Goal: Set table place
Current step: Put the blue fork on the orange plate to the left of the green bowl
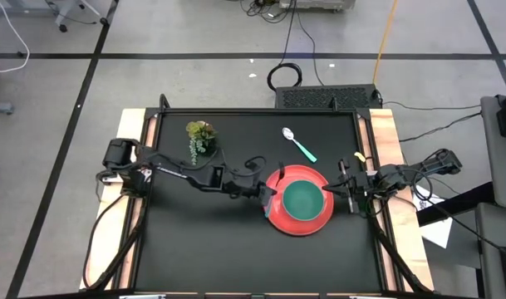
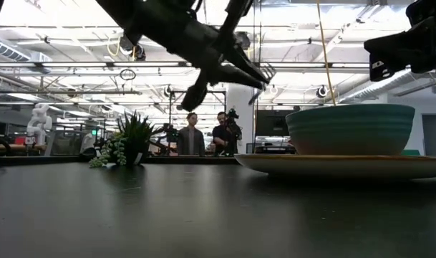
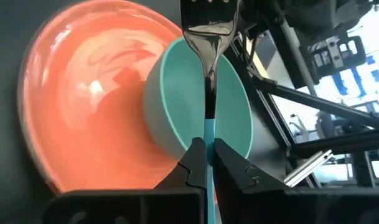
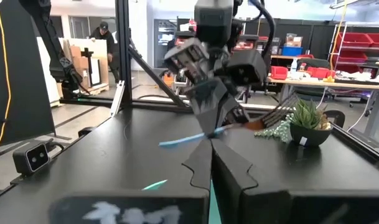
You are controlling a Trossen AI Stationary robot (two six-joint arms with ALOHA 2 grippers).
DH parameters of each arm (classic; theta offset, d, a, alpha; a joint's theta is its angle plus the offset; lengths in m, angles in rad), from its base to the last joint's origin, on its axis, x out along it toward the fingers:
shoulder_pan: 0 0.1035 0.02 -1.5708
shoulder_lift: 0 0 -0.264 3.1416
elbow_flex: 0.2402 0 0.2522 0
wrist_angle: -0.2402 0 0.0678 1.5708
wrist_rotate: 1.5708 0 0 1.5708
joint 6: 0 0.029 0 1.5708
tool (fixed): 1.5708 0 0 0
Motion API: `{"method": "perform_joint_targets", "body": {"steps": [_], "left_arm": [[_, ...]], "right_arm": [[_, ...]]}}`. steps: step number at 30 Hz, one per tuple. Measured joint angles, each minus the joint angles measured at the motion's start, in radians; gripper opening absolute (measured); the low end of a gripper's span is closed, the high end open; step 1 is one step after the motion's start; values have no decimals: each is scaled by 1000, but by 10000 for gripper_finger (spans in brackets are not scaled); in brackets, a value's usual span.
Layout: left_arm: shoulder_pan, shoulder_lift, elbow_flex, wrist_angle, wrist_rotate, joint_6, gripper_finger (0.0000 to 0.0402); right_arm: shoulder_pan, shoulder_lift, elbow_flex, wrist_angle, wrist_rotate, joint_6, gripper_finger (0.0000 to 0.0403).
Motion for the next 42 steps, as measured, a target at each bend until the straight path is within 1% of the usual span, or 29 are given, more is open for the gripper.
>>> {"method": "perform_joint_targets", "body": {"steps": [3, 8, 11, 16, 20, 22, 25, 28, 30, 35, 42], "left_arm": [[5, 19, 0, -4, 21, -8, 8], [6, 29, 0, 18, 21, -10, 6], [6, 29, 33, -21, 22, -7, 6], [6, 30, 164, -197, 21, 57, 6], [14, 29, 265, -396, 20, 90, 6], [19, 29, 288, -474, 13, 86, 6], [31, 30, 291, -523, 14, 53, 6], [36, 50, 290, -530, 35, 26, 6], [36, 75, 291, -503, 59, 17, 6], [47, 141, 291, -460, 153, 7, 6], [68, 166, 290, -435, 194, 11, 7]], "right_arm": [[0, 3, 0, -1, -1, 1, 0], [0, 4, 0, -2, -2, 1, 0], [0, 3, 0, -2, -2, 1, 0], [0, 3, 0, 1, -2, 1, 0], [0, 3, 0, 0, -2, 2, 0], [1, 3, 0, 0, -2, 2, 0], [1, 3, 0, 0, -3, 2, 0], [0, 3, 0, -3, -3, 2, 0], [0, 3, 0, -4, -3, 2, 0], [1, 5, 0, -8, -3, 3, 0], [1, 13, 0, -3, -3, 5, 0]]}}
